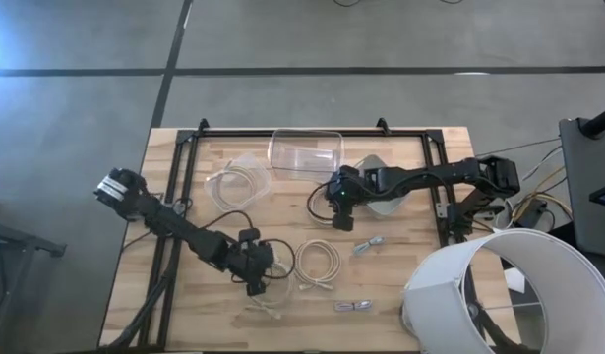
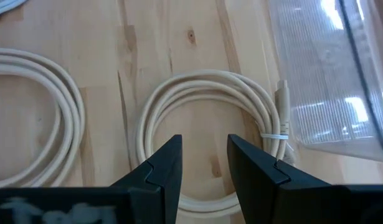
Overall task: Pick & Place USB Port
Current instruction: Put the brown HDMI cable into the left transparent bin
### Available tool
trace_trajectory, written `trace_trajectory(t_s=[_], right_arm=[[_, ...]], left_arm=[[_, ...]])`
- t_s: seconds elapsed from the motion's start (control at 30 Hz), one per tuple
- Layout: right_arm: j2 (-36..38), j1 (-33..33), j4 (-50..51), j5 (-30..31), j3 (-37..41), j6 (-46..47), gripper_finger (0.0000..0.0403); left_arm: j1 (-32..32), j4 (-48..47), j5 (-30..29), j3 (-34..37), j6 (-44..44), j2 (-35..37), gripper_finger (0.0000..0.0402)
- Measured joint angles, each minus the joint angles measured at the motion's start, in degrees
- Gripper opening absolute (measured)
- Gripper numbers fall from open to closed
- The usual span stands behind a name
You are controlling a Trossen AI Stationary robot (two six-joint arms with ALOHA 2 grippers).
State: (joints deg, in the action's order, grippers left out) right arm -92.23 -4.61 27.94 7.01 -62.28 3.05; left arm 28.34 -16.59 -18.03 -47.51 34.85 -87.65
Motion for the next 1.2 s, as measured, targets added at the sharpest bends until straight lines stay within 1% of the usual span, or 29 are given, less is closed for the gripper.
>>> trace_trajectory(t_s=[0.1,0.17,0.23,0.4,0.5,0.6,0.7,0.77,0.9,1.07,1.2], right_arm=[[0.0,0.37,0.03,0.0,0.16,0.0,0.0123],[0.0,0.52,0.03,0.01,0.17,0.0,0.0123],[0.0,0.64,0.04,0.0,0.17,0.0,0.0123],[0.0,0.88,0.02,0.03,0.21,1.64,0.0123],[0.0,1.01,0.07,0.01,0.28,2.82,0.0123],[0.0,1.01,0.03,0.02,0.3,2.9,0.0123],[0.0,1.01,0.02,0.02,0.37,3.02,0.0123],[0.0,1.01,0.0,0.02,0.37,3.02,0.0123],[0.0,1.01,-0.02,0.02,0.44,2.99,0.0123],[0.0,1.01,0.0,0.02,0.48,2.81,0.0123],[0.0,1.01,0.02,0.04,0.49,2.79,0.0123]], left_arm=[[0.04,-0.63,-2.94,-0.47,-0.74,3.47,0.0045],[0.07,-2.28,-6.57,-1.04,-1.79,5.86,0.0044],[0.03,-5.88,-13.19,-1.59,-2.22,8.57,0.0044],[-0.64,-14.48,-33.83,-2.57,-2.19,14.78,0.0047],[-2.11,-17.31,-41.53,-2.67,-1.83,18.12,0.0048],[-4.9,-18.93,-46.98,-2.67,-1.75,21.11,0.0049],[-8.58,-19.39,-50.18,-2.15,-1.94,22.95,0.0049],[-11.42,-21.48,-51.05,-1.93,-2.04,23.31,0.0049],[-17.25,-26.28,-51.1,-1.86,-1.65,22.87,0.0048],[-23.95,-27.73,-51.03,-1.84,-1.77,21.13,0.0048],[-28.49,-31.56,-50.46,-1.84,-1.86,18.74,0.0048]])
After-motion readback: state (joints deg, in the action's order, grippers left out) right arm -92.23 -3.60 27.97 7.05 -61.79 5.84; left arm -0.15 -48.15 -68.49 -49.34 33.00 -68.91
